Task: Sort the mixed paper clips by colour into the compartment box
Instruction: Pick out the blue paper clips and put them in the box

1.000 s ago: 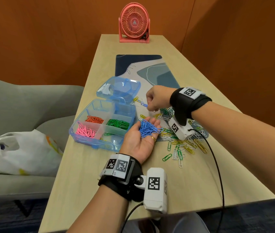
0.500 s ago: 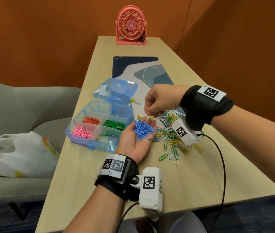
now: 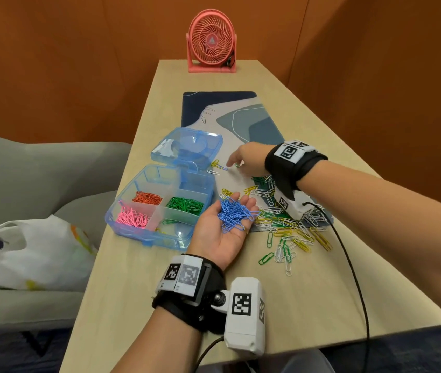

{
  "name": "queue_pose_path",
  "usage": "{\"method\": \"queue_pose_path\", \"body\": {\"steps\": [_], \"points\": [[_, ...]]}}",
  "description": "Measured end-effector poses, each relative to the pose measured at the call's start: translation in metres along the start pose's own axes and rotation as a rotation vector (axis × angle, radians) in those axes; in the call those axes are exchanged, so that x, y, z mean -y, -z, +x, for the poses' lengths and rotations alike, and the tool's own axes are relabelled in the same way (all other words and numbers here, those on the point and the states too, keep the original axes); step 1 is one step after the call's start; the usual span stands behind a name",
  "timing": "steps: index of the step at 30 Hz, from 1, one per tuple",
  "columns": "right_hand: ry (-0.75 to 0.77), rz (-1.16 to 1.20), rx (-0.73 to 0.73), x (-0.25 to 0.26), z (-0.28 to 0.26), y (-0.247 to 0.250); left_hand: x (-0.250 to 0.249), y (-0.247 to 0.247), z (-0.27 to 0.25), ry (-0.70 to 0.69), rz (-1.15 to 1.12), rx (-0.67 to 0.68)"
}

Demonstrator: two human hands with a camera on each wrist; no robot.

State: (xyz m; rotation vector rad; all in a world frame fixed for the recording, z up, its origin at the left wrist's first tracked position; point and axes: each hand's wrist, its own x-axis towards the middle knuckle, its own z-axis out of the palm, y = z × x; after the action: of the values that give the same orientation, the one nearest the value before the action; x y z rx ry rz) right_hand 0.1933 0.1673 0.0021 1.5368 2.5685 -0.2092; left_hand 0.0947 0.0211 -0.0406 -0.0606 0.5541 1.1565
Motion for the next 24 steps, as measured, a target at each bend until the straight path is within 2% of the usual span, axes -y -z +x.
{"method": "queue_pose_path", "body": {"steps": [5,9,16,24], "points": [[-0.007,-0.241,0.138,0.006,0.015,-0.005,0.000,-0.001,0.000,0.007,-0.020,-0.003],[-0.084,-0.171,0.121,0.003,0.019,0.001,0.001,-0.001,0.000,0.011,-0.035,-0.001],[-0.079,-0.006,-0.108,0.016,0.030,-0.002,0.001,-0.001,0.000,0.003,-0.023,-0.006],[-0.141,-0.015,0.009,0.024,0.039,-0.008,0.001,-0.001,0.002,-0.021,-0.025,-0.015]]}}
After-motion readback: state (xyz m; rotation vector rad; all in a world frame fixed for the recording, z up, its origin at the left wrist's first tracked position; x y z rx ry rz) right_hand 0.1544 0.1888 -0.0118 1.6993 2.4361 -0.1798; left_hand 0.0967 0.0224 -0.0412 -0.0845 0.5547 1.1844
